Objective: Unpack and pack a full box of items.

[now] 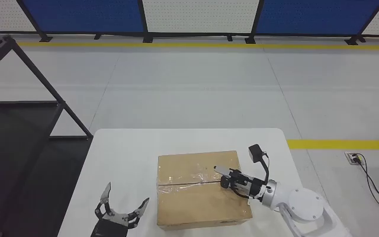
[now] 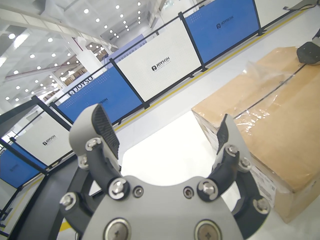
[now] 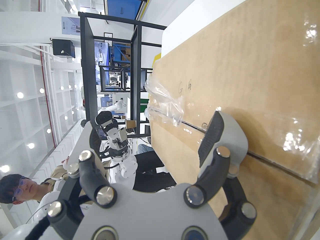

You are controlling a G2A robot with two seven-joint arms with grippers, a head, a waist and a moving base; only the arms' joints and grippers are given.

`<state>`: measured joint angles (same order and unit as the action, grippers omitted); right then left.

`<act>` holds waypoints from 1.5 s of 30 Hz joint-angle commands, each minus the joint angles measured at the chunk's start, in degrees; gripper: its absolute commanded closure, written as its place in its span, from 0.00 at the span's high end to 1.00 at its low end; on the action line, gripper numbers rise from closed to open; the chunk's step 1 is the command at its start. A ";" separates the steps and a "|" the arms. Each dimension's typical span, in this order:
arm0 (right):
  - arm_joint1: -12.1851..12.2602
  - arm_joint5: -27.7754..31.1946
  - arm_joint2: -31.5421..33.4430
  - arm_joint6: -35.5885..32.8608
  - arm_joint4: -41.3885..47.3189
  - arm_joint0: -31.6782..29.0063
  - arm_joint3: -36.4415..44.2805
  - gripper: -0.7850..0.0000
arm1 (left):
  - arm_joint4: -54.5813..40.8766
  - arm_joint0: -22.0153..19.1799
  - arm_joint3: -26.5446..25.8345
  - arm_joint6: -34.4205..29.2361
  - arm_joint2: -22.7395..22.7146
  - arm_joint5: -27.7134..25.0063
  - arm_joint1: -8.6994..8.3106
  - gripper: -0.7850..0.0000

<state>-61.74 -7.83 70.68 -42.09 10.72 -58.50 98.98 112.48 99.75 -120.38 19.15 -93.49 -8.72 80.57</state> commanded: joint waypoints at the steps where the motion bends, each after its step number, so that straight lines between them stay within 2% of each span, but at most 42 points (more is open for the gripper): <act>1: -0.01 -0.09 -0.07 -0.03 -0.13 0.05 -0.02 1.00 | -0.95 -1.66 -0.09 -5.76 0.43 -2.77 -0.10 1.00; 4: -0.01 -0.10 -0.11 -0.18 -0.35 -0.10 0.05 1.00 | -4.64 -4.55 -0.30 -12.72 0.78 -6.85 -0.19 1.00; 7: 0.01 0.00 -0.14 -0.30 -0.62 -0.39 0.18 1.00 | -7.68 -7.62 -0.10 -18.99 0.71 -8.61 -0.25 1.00; 13: 0.15 -0.56 -0.33 -1.06 -2.57 -0.74 0.75 1.00 | -14.76 -11.81 0.35 -27.31 1.24 -12.24 -0.40 1.00; 16: 0.15 -0.56 -0.33 -1.06 -2.57 -0.74 0.75 1.00 | -16.23 -12.69 0.83 -27.56 0.43 -17.21 -0.88 1.00; 20: 0.15 -0.56 -0.33 -1.06 -2.57 -0.74 0.75 1.00 | -16.95 -13.19 2.38 -26.98 0.49 -18.59 -1.22 1.00; 25: 0.09 0.04 -0.62 0.10 -3.00 -1.45 1.61 1.00 | -20.99 -15.62 4.65 -30.17 1.18 -19.34 -1.41 1.00; 34: 0.05 0.20 -1.13 0.30 -4.81 -1.45 3.00 1.00 | -22.21 -19.98 7.76 -35.77 3.10 -18.72 -1.84 1.00; 45: -0.09 -0.12 -1.48 1.05 -5.70 -1.49 3.66 1.00 | -21.47 -22.36 11.31 -37.53 5.06 -18.86 -2.48 1.00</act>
<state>-61.81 -7.86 69.22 -41.11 5.10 -60.02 102.60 90.94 77.52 -109.36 -18.30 -88.57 -27.51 78.17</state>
